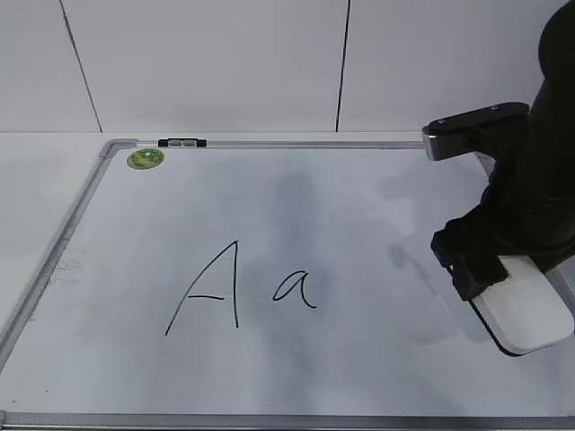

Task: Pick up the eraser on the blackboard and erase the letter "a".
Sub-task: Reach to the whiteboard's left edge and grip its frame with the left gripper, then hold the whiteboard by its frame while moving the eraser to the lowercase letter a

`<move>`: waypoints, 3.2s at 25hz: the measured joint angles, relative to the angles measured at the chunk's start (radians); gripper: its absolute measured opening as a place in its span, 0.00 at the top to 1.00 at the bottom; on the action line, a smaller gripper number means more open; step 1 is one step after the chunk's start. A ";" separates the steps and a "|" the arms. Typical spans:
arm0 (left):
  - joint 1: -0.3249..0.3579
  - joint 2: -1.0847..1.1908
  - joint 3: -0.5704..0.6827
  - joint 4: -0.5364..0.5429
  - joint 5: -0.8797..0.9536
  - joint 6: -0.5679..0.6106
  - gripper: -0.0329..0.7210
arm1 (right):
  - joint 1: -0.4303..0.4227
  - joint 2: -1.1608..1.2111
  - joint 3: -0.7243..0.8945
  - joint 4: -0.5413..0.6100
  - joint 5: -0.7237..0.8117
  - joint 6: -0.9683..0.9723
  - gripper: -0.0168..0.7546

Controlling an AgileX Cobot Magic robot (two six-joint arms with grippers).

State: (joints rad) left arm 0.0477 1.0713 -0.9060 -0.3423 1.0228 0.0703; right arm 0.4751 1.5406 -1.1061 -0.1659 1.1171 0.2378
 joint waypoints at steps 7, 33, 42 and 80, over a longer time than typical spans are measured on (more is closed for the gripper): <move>0.000 0.263 -0.122 0.006 -0.015 0.035 0.64 | 0.000 0.000 0.000 0.008 0.000 0.000 0.29; -0.037 0.778 -0.285 0.042 -0.096 0.088 0.65 | 0.000 0.000 0.000 0.016 -0.002 -0.018 0.29; -0.037 0.856 -0.296 0.043 -0.096 0.088 0.65 | 0.000 0.000 0.000 0.016 -0.002 -0.021 0.29; -0.037 0.877 -0.307 0.009 -0.079 0.095 0.93 | 0.007 0.279 -0.341 0.105 0.097 -0.139 0.29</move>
State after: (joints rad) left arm 0.0105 1.9484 -1.2127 -0.3337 0.9437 0.1649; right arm 0.4824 1.8196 -1.4471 -0.0609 1.2143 0.0986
